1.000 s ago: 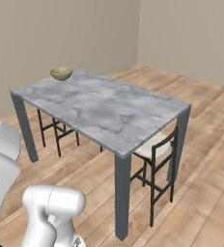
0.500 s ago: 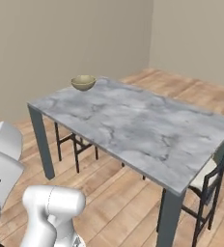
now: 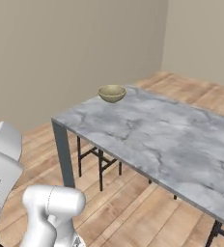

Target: There is a bowl on the dining counter. Grab a lemon wedge from the fridge and place it in the bowl. Then get the liquor bottle and glass cup from the cabinet and place them next to the bowl.

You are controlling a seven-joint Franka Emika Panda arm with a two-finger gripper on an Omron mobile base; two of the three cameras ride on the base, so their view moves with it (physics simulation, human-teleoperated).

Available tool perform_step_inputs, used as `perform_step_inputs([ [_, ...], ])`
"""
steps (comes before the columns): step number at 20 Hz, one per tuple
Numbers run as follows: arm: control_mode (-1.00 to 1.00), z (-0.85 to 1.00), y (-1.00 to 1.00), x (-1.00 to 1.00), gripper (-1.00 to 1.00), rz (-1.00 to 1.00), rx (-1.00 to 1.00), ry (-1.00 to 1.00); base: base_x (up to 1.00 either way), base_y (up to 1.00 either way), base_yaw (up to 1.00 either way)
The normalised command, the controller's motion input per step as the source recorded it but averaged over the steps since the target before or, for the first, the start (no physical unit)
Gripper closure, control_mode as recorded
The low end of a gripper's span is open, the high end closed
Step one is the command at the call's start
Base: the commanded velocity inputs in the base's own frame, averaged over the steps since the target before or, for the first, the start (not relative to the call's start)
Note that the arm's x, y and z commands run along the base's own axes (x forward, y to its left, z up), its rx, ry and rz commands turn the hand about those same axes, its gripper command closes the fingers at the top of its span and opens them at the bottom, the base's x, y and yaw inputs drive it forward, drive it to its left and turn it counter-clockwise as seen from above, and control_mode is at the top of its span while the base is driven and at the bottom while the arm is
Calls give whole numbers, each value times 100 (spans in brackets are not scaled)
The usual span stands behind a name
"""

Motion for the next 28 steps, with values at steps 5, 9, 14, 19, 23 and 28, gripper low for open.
perform_step_inputs([
  [5,100,0,0,0,100,0,0,0,61,100,-6],
  [9,100,0,0,0,100,0,0,0,54,100,-18],
  [14,100,0,0,0,100,0,0,0,43,100,-28],
  [19,100,0,0,0,100,0,0,0,37,99,-32],
  [23,100,0,0,0,100,0,0,0,26,80,-39],
  [28,100,0,0,0,100,0,0,0,15,78,-46],
])
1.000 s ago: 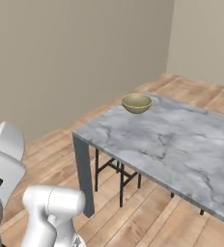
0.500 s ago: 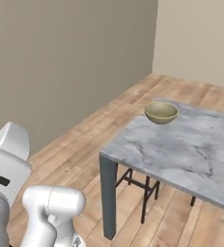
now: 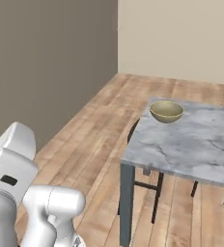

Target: There is a bowl on the dining counter. Grab a lemon wedge from the fridge and place it in the bowl. Then get the liquor bottle and glass cup from the cabinet and place them next to the bowl.

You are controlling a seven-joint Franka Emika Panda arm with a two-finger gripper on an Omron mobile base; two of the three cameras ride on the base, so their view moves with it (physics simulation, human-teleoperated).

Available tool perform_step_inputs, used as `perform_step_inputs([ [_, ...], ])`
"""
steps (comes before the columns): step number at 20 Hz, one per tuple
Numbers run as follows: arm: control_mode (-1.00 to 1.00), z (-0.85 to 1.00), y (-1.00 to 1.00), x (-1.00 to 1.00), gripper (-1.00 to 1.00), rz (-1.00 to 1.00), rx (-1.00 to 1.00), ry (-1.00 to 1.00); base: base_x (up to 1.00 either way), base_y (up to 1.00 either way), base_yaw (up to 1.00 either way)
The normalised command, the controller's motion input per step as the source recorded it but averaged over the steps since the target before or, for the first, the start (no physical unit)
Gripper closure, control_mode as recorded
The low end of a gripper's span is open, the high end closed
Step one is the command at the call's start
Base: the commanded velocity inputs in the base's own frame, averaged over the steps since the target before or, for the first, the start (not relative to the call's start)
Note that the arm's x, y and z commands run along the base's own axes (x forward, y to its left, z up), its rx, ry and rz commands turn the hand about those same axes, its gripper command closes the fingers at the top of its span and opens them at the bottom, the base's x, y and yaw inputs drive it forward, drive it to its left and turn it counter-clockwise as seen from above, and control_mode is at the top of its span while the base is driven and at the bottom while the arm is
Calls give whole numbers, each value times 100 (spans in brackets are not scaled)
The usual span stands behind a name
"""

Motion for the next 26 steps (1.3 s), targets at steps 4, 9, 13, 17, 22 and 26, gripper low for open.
perform_step_inputs([
  [4,100,0,0,0,100,0,0,0,15,84,-53],
  [9,100,0,0,0,100,0,0,0,23,85,-55],
  [13,100,0,0,0,100,0,0,0,29,89,-55],
  [17,100,0,0,0,100,0,0,0,45,92,-54],
  [22,100,0,0,0,100,0,0,0,59,93,-54],
  [26,100,0,0,0,100,0,0,0,66,94,-52],
])
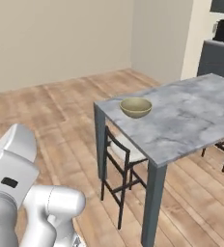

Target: There is a bowl on the dining counter. Grab a lemon wedge from the fridge and place it in the bowl. Then get the liquor bottle and glass cup from the cabinet and place them next to the bowl.

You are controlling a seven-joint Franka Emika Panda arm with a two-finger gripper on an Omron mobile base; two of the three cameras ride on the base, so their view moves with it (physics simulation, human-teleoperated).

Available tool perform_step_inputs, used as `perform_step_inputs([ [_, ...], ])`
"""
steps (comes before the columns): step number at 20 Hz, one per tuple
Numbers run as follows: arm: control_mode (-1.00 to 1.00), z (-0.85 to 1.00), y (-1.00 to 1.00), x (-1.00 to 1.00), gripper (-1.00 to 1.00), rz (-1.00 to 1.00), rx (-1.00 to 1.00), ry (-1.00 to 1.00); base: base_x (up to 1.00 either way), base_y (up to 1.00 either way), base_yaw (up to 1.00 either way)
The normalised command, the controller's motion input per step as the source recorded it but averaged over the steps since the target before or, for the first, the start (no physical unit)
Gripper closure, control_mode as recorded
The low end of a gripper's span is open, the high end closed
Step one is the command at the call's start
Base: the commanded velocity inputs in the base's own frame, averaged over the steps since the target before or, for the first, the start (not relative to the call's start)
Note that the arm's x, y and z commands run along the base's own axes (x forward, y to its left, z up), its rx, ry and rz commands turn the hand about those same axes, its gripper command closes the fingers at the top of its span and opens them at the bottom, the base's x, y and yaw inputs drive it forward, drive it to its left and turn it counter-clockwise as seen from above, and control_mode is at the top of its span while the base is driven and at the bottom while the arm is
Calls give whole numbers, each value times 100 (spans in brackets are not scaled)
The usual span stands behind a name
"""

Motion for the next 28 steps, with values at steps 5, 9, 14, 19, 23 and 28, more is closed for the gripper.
perform_step_inputs([
  [5,100,0,0,0,100,0,0,0,72,93,-51],
  [9,100,0,0,0,100,0,0,0,53,85,-57],
  [14,100,0,0,0,100,0,0,0,40,74,-64],
  [19,100,0,0,0,100,0,0,0,48,62,-63],
  [23,100,0,0,0,100,0,0,0,43,52,-60],
  [28,100,0,0,0,100,0,0,0,60,47,-54],
])
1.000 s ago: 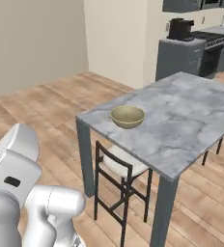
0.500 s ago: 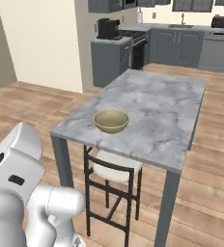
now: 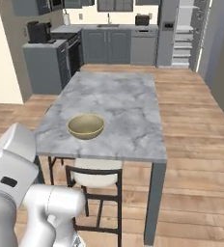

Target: There is a bowl on the dining counter. Grab a lemon wedge from the fridge and place it in the bowl. Then get the liquor bottle and glass cup from the cabinet and place them next to the bowl.

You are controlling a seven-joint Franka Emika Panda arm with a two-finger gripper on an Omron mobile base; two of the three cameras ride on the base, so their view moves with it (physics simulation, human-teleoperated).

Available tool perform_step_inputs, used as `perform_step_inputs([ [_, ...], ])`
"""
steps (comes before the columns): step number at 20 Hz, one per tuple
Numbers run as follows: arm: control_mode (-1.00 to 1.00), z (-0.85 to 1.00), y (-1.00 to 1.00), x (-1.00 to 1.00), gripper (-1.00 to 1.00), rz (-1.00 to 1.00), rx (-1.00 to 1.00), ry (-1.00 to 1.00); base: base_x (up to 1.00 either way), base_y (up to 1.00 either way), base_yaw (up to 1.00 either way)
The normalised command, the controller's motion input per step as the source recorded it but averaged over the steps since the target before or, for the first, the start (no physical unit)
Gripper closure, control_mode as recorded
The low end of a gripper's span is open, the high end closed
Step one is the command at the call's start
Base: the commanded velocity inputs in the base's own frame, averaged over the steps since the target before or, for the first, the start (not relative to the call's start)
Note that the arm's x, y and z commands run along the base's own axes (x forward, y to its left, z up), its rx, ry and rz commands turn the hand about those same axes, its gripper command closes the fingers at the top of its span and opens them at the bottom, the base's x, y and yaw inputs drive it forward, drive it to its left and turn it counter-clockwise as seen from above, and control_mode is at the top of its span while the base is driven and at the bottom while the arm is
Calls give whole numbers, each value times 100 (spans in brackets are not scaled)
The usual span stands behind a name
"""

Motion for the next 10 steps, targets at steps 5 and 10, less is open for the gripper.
perform_step_inputs([
  [5,100,0,0,0,100,0,0,0,72,25,-37],
  [10,100,0,0,0,100,0,0,0,83,32,-15],
])
